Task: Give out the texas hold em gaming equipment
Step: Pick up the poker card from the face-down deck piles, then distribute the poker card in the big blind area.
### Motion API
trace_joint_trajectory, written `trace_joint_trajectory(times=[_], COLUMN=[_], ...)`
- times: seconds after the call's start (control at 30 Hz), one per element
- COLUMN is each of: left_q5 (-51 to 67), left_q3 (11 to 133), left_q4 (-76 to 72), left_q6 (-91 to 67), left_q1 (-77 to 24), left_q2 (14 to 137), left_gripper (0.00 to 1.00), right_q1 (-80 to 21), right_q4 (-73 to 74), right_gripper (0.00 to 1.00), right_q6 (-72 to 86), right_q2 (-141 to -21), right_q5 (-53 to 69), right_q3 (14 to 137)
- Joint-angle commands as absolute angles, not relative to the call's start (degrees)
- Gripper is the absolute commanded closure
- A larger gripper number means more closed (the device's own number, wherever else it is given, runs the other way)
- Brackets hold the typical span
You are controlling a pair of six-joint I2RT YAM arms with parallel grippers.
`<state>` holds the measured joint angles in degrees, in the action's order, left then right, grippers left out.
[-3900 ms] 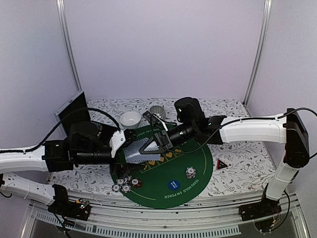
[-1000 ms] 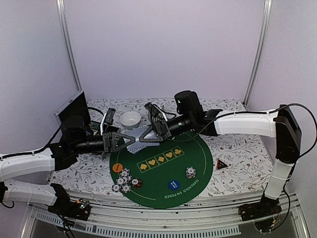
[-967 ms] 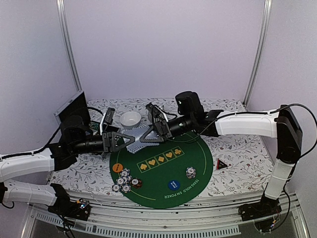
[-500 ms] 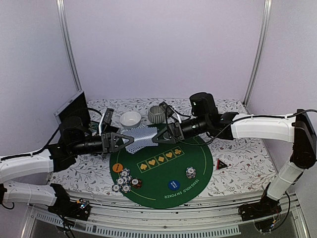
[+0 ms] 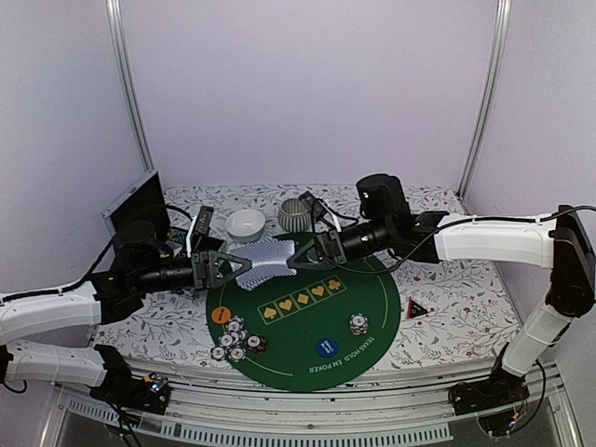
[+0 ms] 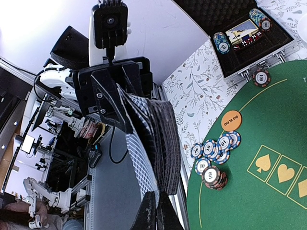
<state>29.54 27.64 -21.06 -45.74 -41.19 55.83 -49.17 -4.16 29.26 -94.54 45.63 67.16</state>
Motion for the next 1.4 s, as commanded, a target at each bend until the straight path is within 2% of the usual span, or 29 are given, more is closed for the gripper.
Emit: trace_joint_trajectory(times=[0.0,0.17,0.57,0.63,0.7,0.77,1.0,1.1,1.23,1.37], left_q5=[32.03,33.13,32.17,32.08,31.28,29.82,20.98,18.90,14.46,15.42], left_q3=[25.20,24.57,23.63,23.65,23.85,24.33,27.16,30.06,35.99,42.62], left_q4=[-26.32,-28.91,-28.15,-27.74,-26.43,-23.95,-10.25,-4.57,3.46,5.86], left_q6=[-47.52,-48.56,-48.48,-48.33,-47.88,-47.02,-43.04,-40.30,-34.75,-30.71], left_q1=[-41.13,-41.05,-41.12,-41.13,-41.12,-41.12,-38.70,-36.38,-32.69,-28.58], left_q2=[54.70,54.46,52.83,52.66,52.28,51.56,48.53,47.66,49.02,53.52], left_gripper=[0.90,0.85,0.85,0.87,0.94,1.00,1.00,1.00,1.00,1.00], right_q1=[-48.27,-48.26,-48.17,-48.00,-47.65,-47.02,-41.08,-37.96,-36.92,-36.96], right_q4=[-4.73,-4.75,-3.05,-2.38,-1.28,0.04,7.48,15.11,24.38,32.49], right_gripper=[0.98,0.98,0.98,0.98,0.98,0.98,0.98,0.98,0.98,0.98], right_q6=[29.74,29.83,29.24,28.88,28.43,27.94,25.67,23.95,21.39,16.72], right_q2=[-93.55,-93.82,-93.49,-93.12,-92.55,-91.35,-82.77,-79.58,-78.82,-81.45], right_q5=[45.73,45.11,44.43,44.09,43.53,42.44,37.52,31.52,25.39,25.40], right_q3=[66.73,66.90,66.95,66.99,66.90,66.49,62.50,61.48,61.67,64.44])
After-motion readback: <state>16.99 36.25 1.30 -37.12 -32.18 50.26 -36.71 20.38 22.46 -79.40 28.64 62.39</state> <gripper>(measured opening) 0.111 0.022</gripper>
